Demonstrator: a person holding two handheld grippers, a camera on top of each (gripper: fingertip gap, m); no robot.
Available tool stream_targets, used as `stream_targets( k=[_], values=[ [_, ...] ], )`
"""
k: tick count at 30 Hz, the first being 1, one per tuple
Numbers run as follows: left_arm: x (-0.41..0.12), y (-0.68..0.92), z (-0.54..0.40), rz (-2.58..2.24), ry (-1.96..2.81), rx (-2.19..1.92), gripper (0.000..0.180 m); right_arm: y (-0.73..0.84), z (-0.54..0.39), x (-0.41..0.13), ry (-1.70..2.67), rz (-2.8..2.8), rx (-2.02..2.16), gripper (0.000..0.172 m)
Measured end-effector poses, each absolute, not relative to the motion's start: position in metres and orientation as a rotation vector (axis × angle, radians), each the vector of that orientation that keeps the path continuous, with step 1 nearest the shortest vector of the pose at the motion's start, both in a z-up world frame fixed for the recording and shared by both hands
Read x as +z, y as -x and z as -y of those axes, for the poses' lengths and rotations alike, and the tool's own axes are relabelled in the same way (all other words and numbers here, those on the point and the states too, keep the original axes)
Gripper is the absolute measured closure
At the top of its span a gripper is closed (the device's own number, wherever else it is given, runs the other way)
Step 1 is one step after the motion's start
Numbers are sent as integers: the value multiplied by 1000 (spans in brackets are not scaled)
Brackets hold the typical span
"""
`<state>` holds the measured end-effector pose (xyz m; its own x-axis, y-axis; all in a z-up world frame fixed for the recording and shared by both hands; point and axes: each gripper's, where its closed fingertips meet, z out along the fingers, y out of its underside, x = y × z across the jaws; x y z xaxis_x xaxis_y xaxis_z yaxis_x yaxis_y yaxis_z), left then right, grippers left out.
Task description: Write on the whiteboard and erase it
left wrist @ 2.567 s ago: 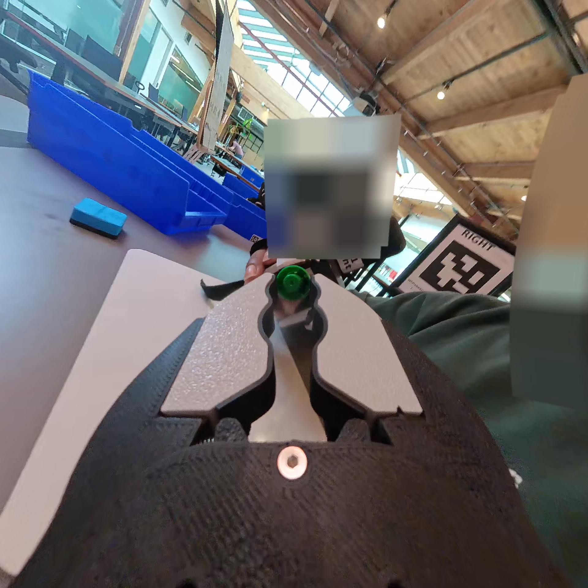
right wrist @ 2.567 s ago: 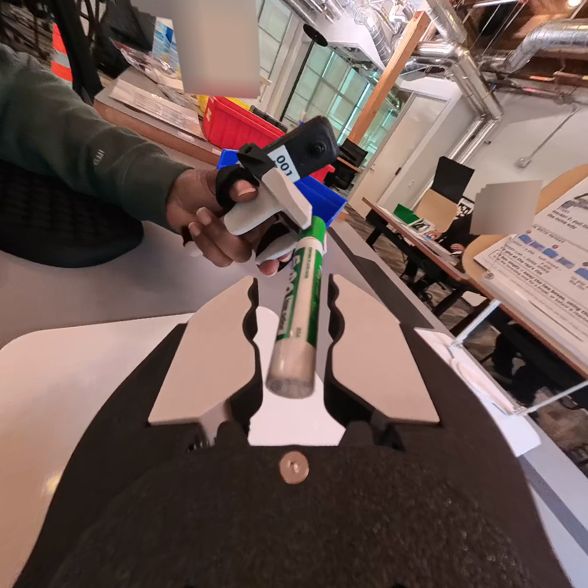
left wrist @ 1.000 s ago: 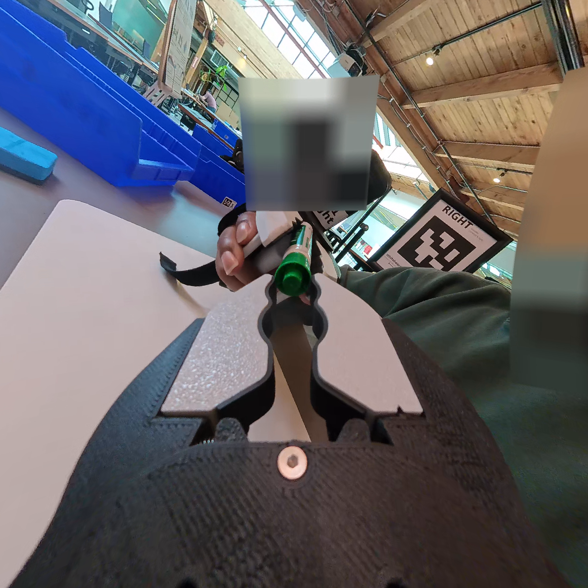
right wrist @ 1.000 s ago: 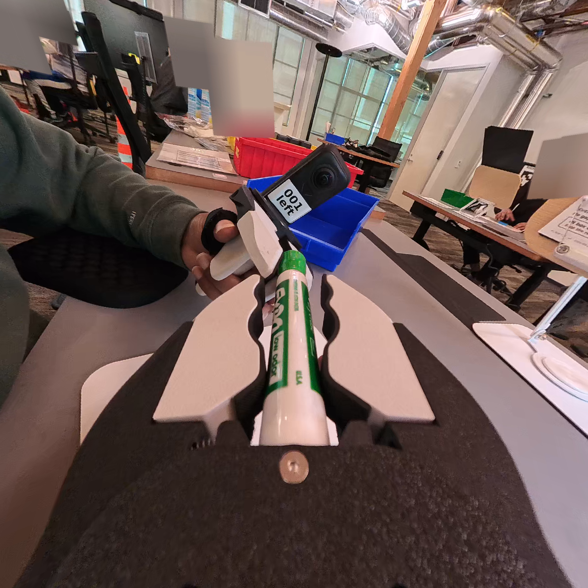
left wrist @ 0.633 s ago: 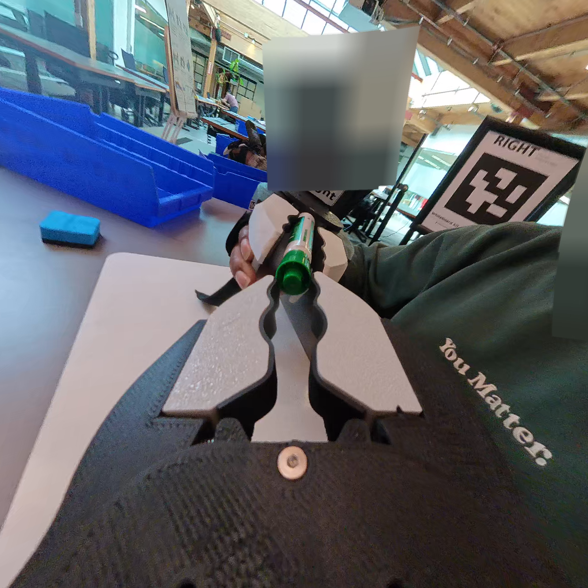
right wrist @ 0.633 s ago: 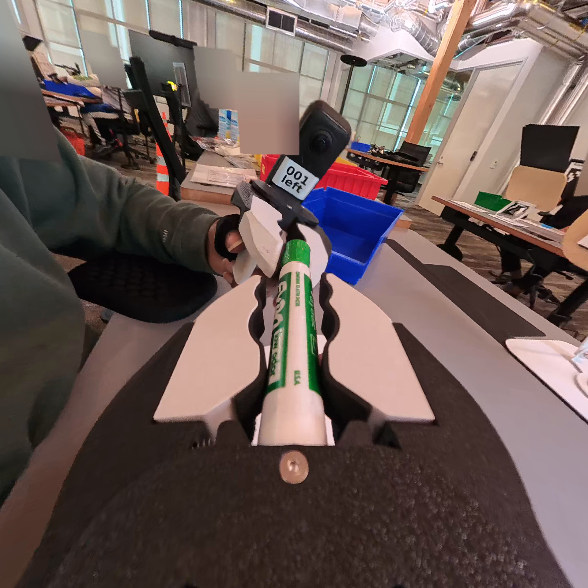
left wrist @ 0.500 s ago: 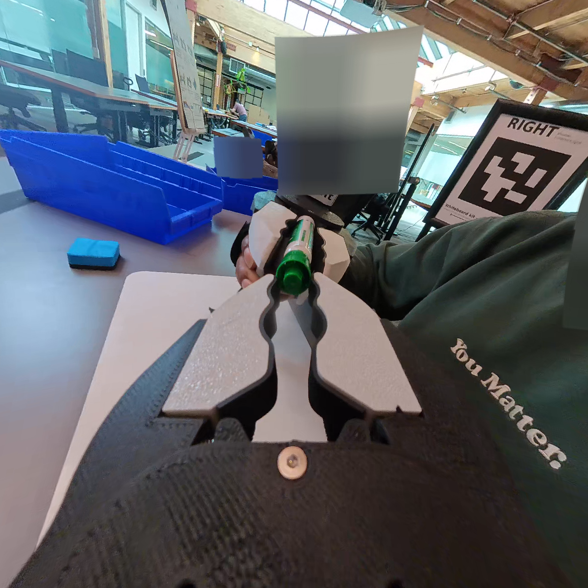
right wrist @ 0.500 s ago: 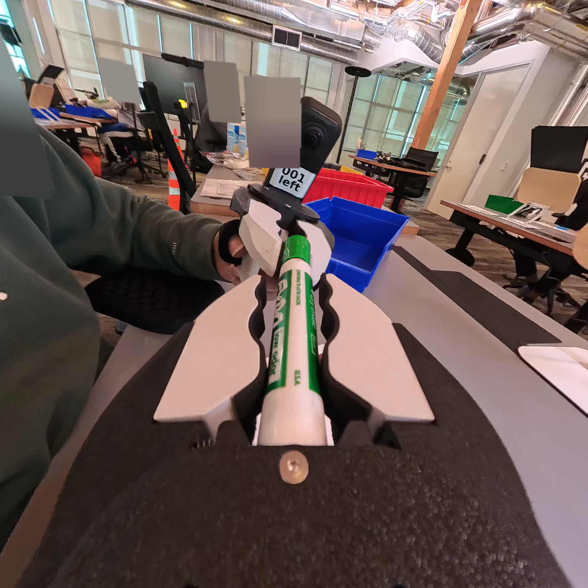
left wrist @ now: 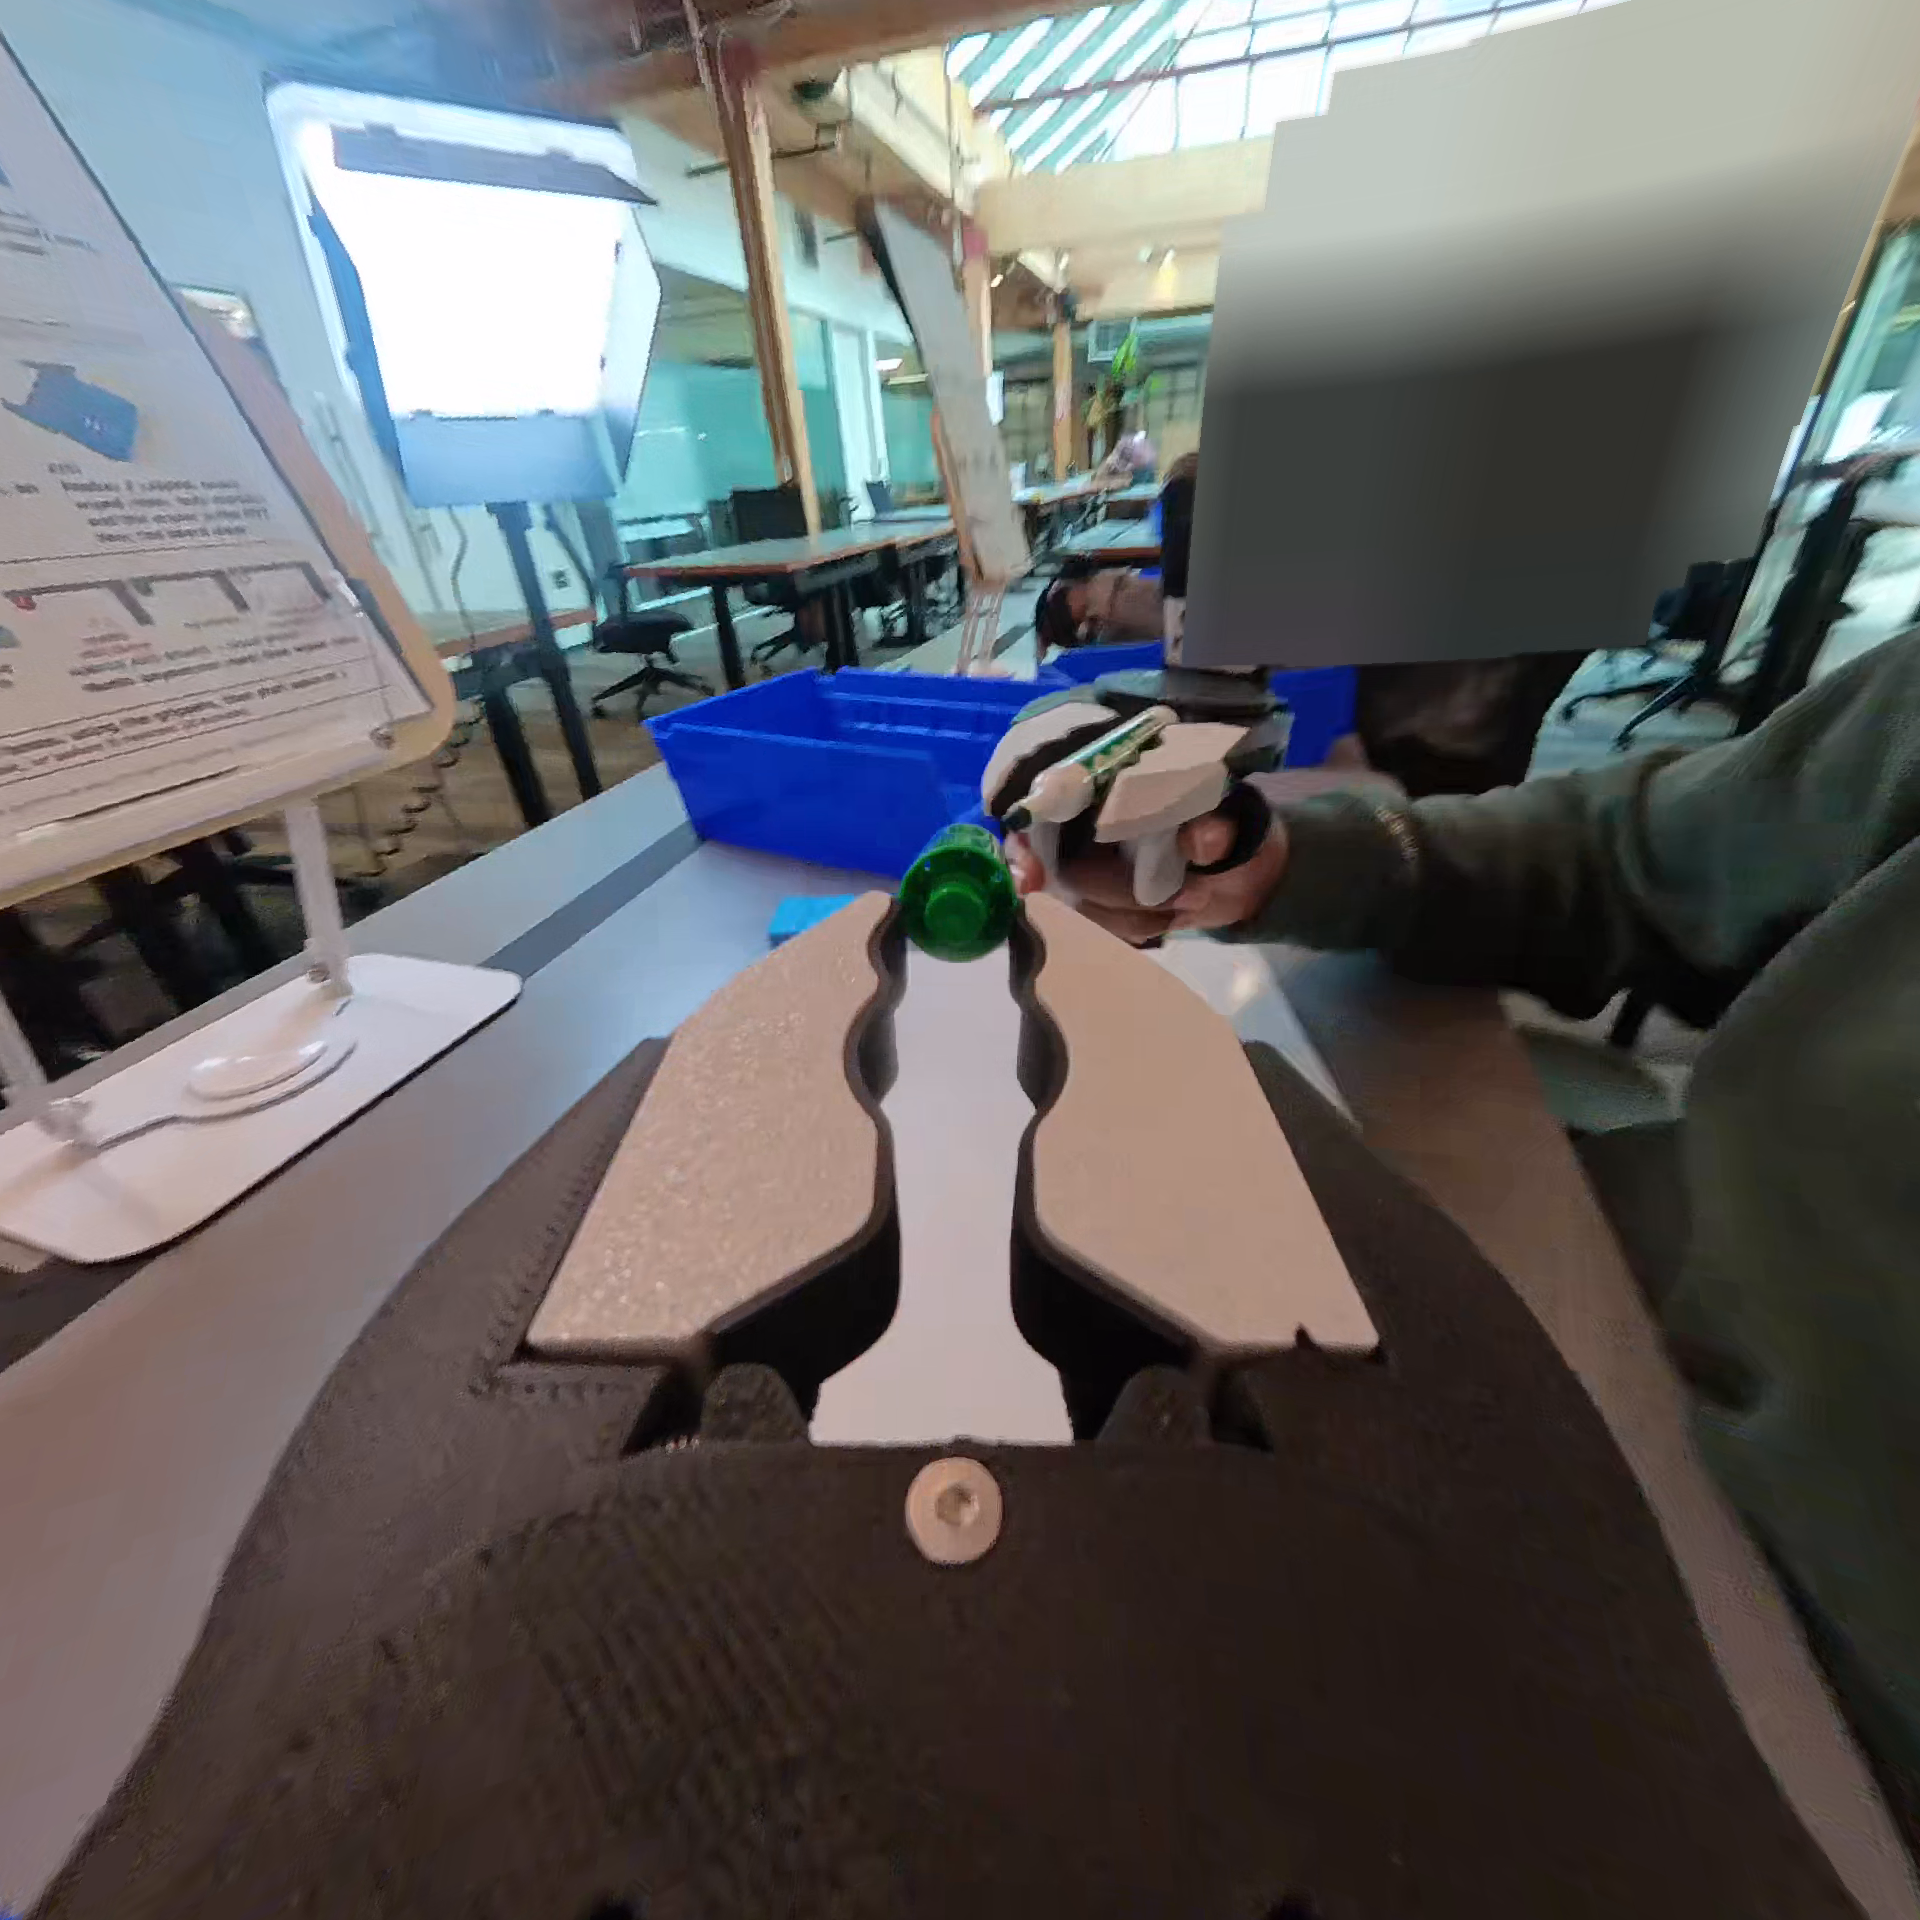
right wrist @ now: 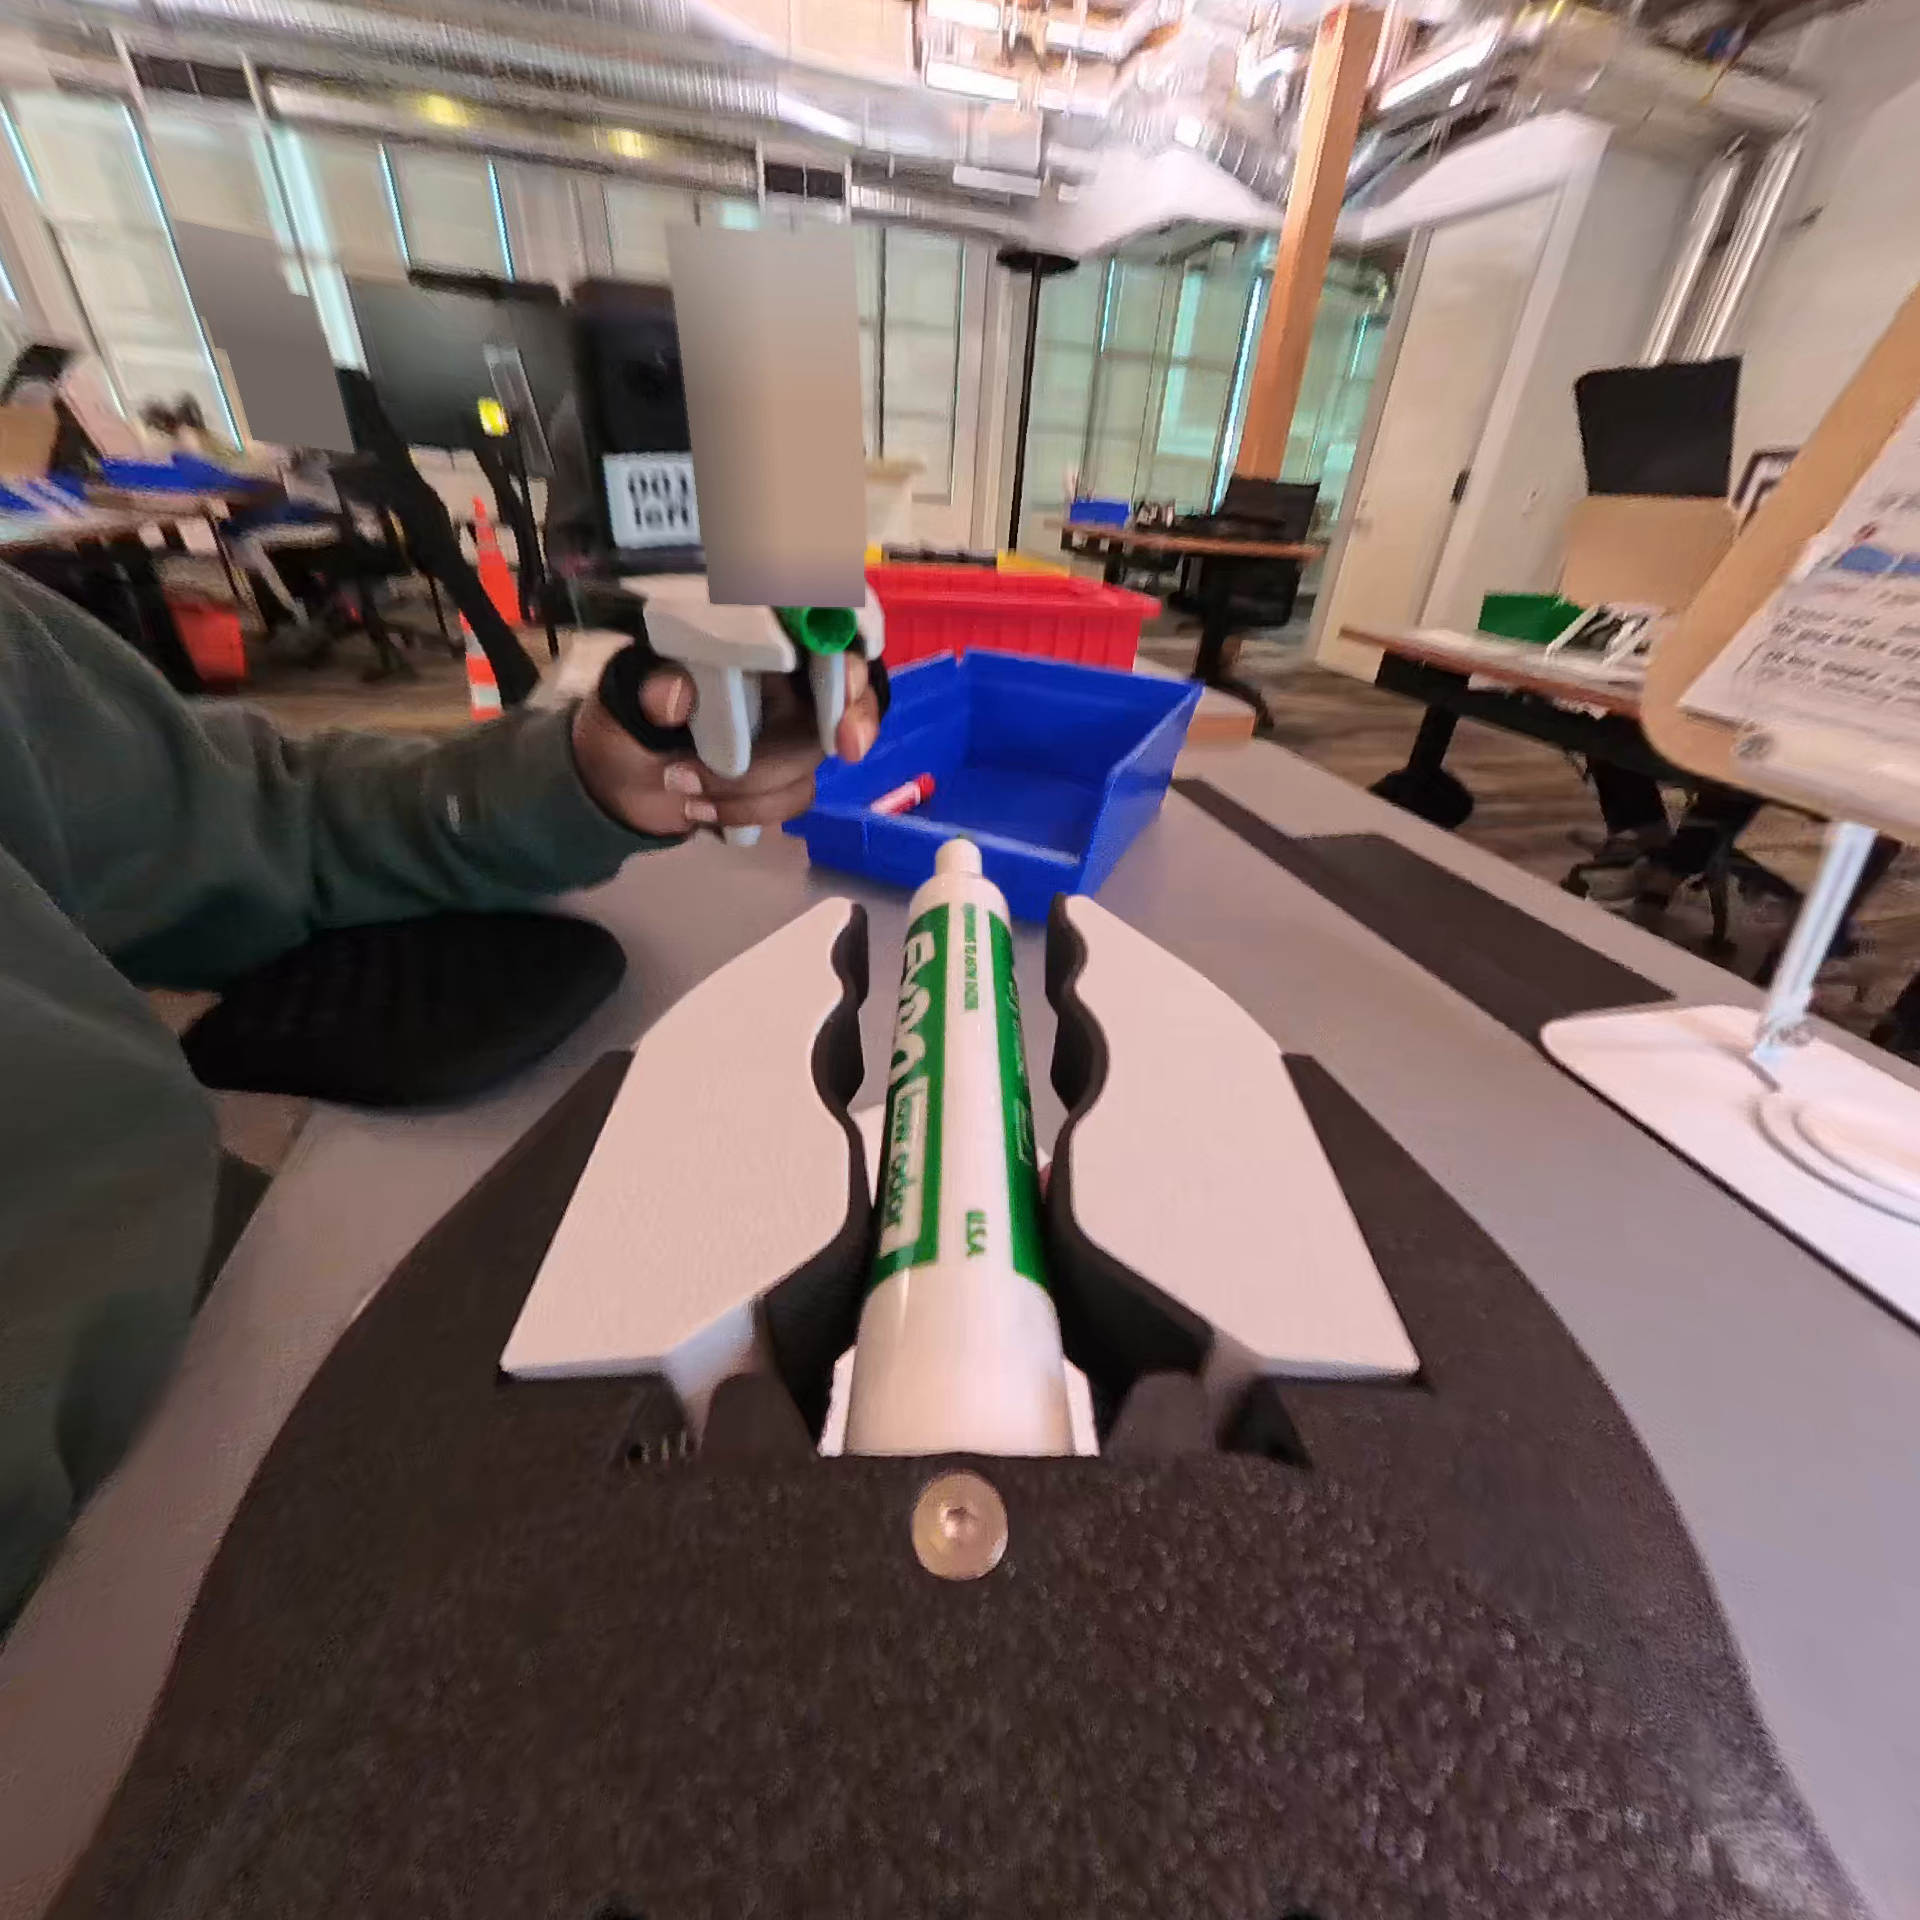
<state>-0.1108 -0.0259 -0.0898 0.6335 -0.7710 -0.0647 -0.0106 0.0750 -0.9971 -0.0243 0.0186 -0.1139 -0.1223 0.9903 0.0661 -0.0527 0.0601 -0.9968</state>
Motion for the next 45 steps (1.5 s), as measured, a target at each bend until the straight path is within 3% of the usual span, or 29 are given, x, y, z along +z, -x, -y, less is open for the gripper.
stream_targets(
  k=[1, 12, 19, 29, 45],
  values=[
    [-95, 114, 21, -721, 1411, -601, 161, 29, -19, -124, 1089, 1331, 1238, 138],
    [-205, 140, -8, -916, 1743, -251, 161, 33, -23, -180, 1300, 1584, 1035, 137],
    [-231, 144, -9, -1032, 1776, -84, 161, 33, -22, -193, 1323, 1643, 977, 137],
    [-237, 138, -1, -1036, 1762, -106, 160, 45, -20, -211, 1444, 1683, 976, 137],
    [-205, 148, 14, -750, 1679, -437, 161, 73, -20, -232, 1650, 1915, 777, 137]
  ],
)
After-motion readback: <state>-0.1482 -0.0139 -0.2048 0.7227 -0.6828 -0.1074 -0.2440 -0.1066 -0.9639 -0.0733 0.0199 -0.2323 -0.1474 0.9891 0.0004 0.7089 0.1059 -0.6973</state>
